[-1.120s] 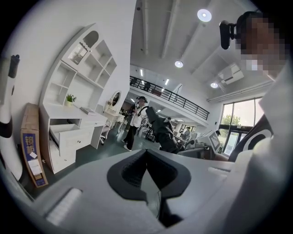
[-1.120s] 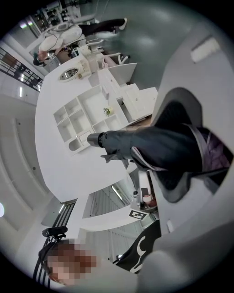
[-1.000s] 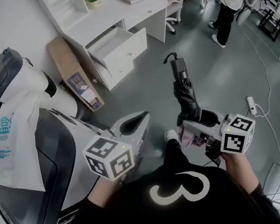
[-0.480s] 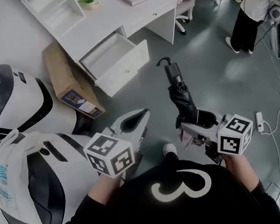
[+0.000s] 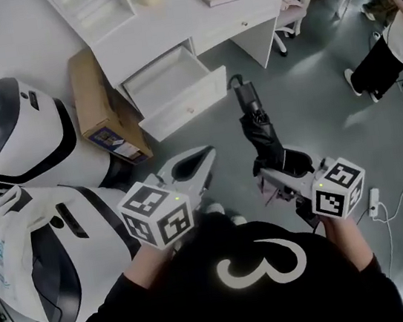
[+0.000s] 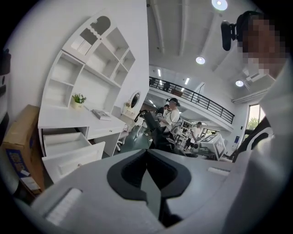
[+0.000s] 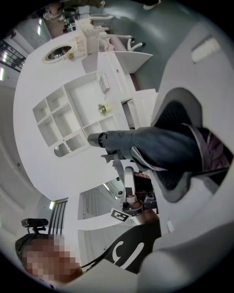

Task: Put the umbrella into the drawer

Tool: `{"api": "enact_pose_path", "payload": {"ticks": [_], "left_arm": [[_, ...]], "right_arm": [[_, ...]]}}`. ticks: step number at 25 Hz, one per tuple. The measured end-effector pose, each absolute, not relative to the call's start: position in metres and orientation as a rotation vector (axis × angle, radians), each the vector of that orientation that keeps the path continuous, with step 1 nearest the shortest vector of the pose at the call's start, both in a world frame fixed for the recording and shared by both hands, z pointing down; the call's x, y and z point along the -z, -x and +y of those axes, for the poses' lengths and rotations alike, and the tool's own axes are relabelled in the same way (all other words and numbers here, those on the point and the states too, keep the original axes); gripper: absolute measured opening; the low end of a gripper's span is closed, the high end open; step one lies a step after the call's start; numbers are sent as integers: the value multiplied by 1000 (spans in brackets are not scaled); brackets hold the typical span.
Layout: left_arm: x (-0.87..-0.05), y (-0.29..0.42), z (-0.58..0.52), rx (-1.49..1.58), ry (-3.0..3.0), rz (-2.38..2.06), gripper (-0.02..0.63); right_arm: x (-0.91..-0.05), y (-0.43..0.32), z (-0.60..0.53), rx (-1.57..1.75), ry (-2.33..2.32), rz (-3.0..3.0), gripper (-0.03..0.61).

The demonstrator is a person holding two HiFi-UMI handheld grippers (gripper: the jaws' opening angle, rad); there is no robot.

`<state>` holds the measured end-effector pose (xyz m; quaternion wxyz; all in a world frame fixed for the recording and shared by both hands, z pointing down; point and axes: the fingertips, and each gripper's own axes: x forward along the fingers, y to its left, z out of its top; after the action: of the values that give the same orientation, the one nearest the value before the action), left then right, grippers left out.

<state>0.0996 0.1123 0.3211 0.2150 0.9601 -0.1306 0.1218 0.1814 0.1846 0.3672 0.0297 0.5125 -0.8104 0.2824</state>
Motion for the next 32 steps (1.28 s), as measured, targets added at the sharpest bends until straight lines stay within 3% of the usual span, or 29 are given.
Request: {"api": "enact_pose_path", "payload": {"ticks": [22, 32], "left_arm": [[-371, -94, -163, -254, -2411, -595, 9], [-381, -72, -225, -223, -2349, -705, 9]], "right_arm": [[-372, -204, -98, -730, -1241, -2491, 236], [-394, -190, -179, -577, -1035, -2404, 236]]}}
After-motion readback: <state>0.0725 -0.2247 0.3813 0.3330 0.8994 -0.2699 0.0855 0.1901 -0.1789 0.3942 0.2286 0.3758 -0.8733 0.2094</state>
